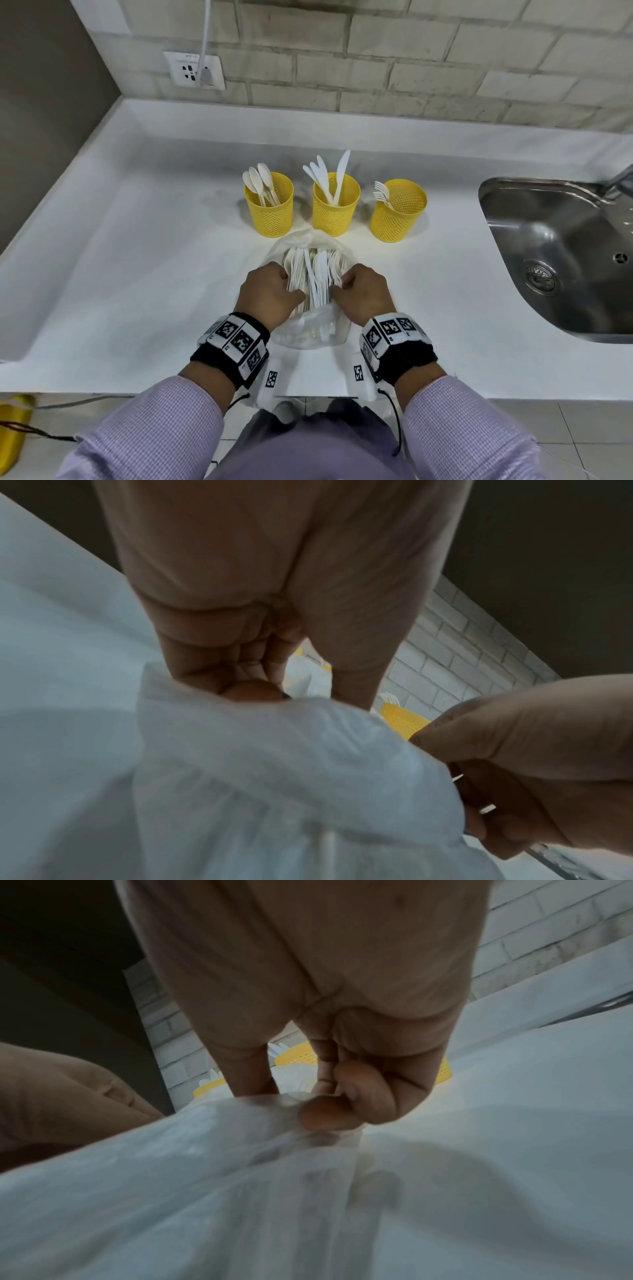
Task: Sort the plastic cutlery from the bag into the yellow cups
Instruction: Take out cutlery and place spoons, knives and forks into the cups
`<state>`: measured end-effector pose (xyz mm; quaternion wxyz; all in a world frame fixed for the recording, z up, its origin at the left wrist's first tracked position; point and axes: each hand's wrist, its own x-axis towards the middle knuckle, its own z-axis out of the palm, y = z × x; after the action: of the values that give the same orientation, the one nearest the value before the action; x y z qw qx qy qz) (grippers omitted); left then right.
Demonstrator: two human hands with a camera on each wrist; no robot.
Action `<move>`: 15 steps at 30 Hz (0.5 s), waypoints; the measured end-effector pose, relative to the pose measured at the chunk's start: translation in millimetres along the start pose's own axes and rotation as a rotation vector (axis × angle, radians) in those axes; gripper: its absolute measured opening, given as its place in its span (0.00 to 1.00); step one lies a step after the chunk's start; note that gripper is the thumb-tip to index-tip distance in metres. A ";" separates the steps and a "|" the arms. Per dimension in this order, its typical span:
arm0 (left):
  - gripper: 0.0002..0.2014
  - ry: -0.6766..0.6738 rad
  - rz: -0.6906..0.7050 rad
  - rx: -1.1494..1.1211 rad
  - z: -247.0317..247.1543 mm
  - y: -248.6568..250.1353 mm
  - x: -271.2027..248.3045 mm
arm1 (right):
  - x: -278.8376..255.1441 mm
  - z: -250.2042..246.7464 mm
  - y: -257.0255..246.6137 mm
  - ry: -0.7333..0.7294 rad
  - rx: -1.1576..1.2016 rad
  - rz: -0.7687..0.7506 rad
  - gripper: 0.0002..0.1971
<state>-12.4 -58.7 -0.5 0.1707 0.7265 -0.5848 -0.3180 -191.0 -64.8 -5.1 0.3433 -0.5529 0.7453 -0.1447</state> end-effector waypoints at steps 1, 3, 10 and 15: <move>0.15 -0.004 -0.002 -0.007 -0.8 0.2 -0.2 | 0.5 -0.2 -0.4 0.003 0.001 0.002 0.10; 0.15 -0.013 0.006 -0.010 -0.7 0.6 -0.6 | 0.8 -0.8 -1.1 0.000 -0.011 0.008 0.11; 0.13 -0.021 -0.010 -0.043 1.1 -2.4 0.9 | 2.0 -2.9 -0.8 -0.021 -0.024 0.019 0.11; 0.15 -0.017 -0.013 -0.075 -0.3 -2.6 0.8 | 1.6 -6.9 -1.5 -0.027 0.026 0.026 0.08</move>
<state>-10.1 -58.8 -2.1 0.1907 0.7206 -0.5693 -0.3468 -194.8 -67.9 0.2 0.3623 -0.5406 0.7457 -0.1427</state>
